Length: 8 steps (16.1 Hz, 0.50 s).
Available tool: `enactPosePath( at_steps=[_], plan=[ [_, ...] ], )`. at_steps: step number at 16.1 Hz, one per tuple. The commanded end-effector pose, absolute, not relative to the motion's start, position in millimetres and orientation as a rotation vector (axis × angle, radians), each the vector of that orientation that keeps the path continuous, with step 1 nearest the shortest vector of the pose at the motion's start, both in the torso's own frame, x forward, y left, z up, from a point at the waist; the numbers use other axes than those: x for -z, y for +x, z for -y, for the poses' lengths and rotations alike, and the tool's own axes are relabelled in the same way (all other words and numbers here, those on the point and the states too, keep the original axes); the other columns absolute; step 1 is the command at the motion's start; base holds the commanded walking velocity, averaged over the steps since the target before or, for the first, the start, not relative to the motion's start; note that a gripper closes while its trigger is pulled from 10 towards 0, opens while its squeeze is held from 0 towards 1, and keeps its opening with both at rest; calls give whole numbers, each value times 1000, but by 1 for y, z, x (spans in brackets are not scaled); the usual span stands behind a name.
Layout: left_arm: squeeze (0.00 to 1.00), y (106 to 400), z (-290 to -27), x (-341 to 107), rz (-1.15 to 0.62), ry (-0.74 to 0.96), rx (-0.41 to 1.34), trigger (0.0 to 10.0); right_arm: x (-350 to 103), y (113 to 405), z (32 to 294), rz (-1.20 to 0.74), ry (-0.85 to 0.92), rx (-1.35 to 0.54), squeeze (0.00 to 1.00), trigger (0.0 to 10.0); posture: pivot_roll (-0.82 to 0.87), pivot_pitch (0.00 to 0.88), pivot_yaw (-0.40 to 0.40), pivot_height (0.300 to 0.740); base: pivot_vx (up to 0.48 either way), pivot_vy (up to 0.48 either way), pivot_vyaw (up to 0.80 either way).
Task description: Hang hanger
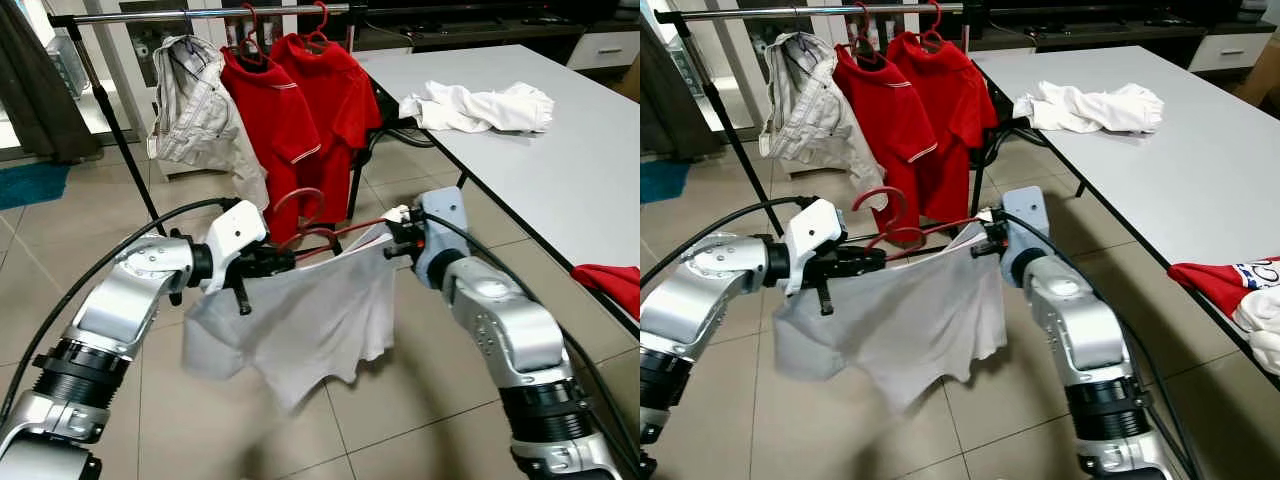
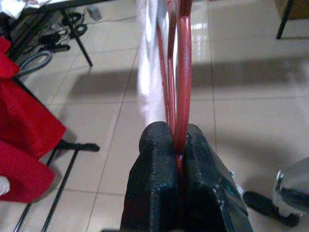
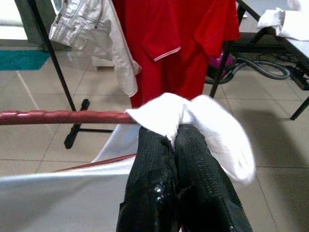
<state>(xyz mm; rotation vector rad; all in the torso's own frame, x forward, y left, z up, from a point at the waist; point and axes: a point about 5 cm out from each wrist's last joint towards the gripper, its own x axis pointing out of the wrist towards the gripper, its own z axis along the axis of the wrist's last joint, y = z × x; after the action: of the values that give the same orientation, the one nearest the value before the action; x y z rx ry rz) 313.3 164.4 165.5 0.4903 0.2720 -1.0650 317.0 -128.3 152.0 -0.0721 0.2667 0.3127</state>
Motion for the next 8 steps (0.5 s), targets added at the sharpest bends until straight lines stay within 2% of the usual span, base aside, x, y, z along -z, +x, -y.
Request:
enactPosePath(
  at_steps=[1,6,8],
  plan=[
    [0,315,-168,-167,-278,525,1050,0,-162,320,135,-224,-74,-298,0,0,-110,0,20,740,0,0,0],
    [0,309,-176,-160,-337,596,1080,0,-165,330,167,-233,-89,-210,0,0,-112,0,18,740,0,0,0],
    [0,303,-179,-162,-347,601,1114,0,-152,333,190,-297,-174,-170,0,0,-111,0,13,740,0,0,0]
  ],
)
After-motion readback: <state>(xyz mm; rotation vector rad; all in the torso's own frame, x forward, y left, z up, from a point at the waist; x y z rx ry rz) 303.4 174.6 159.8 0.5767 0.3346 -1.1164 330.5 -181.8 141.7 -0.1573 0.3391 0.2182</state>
